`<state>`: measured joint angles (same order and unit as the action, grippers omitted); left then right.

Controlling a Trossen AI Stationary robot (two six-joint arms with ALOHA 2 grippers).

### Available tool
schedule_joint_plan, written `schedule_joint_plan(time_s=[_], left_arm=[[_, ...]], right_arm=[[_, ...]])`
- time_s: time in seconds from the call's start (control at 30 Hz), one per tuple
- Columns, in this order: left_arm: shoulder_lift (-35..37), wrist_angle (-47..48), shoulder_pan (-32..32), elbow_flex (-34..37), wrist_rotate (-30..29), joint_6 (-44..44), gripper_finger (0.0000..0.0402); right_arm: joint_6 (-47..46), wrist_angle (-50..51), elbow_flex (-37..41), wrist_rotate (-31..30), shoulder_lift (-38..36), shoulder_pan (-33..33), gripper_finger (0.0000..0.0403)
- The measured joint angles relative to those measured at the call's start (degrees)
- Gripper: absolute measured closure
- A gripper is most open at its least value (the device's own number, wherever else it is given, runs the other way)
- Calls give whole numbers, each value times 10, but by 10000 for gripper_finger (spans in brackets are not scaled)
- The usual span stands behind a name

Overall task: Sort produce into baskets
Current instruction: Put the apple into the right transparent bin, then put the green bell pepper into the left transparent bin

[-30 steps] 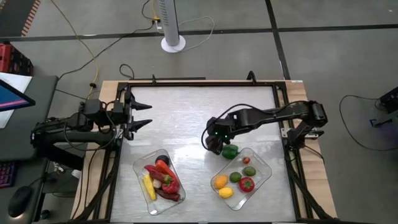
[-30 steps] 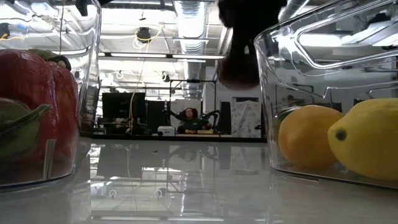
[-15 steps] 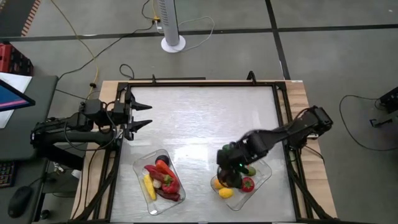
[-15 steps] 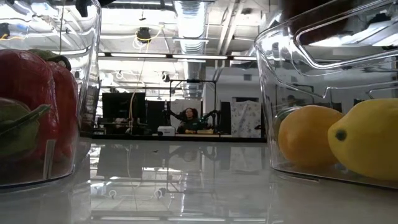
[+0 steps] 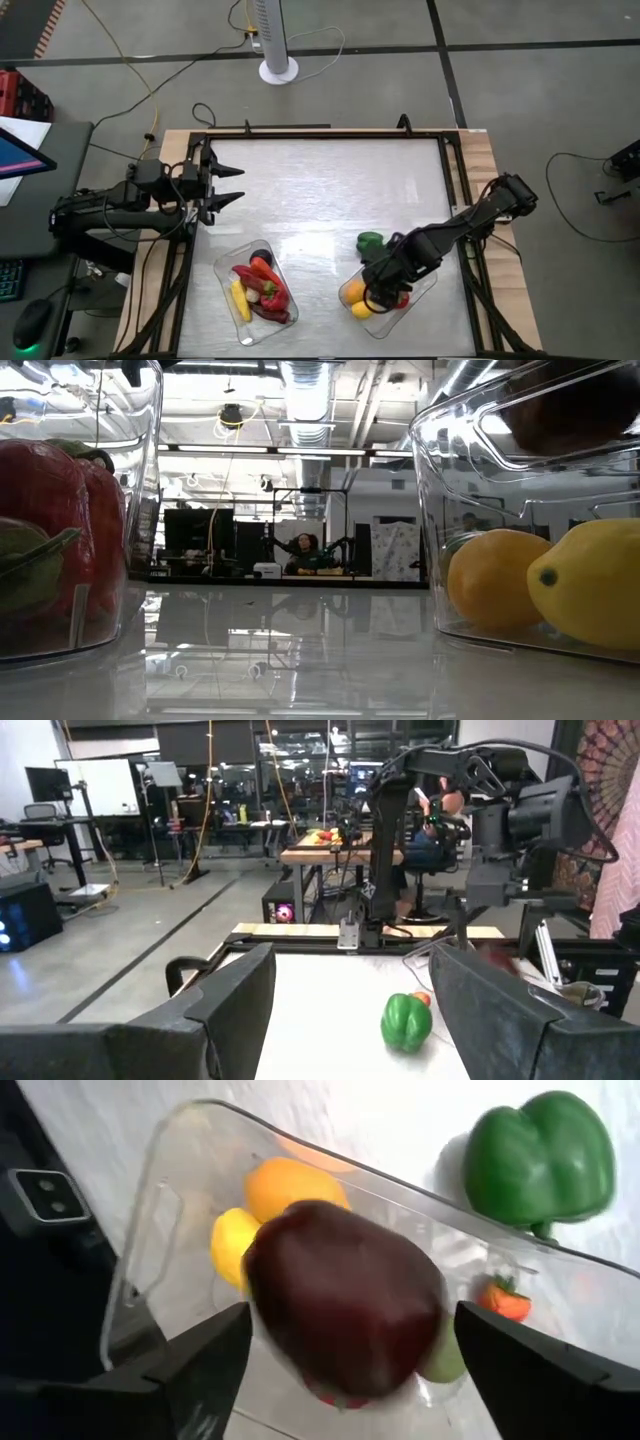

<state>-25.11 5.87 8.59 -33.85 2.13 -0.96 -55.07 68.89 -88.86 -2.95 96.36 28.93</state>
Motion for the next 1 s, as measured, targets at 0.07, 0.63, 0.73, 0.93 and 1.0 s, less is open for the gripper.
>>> schedule_joint_plan(time_s=[0.07, 0.63, 0.73, 0.93, 1.0], left_arm=[[0, 0, 0, 0, 0, 1, 150], [0, -4, 0, 0, 0, 2, 150], [0, -2, 0, 0, 0, 2, 150], [0, -2, 0, 0, 0, 2, 150], [0, -2, 0, 0, 0, 2, 150]], right_arm=[[0, 8, 0, 0, 0, -2, 13], [153, 22, 24, -86, 32, -153, 10], [201, 19, 24, -76, 57, -184, 10], [259, 14, 24, -13, 104, -225, 10], [267, 18, 24, 7, 115, -232, 10]])
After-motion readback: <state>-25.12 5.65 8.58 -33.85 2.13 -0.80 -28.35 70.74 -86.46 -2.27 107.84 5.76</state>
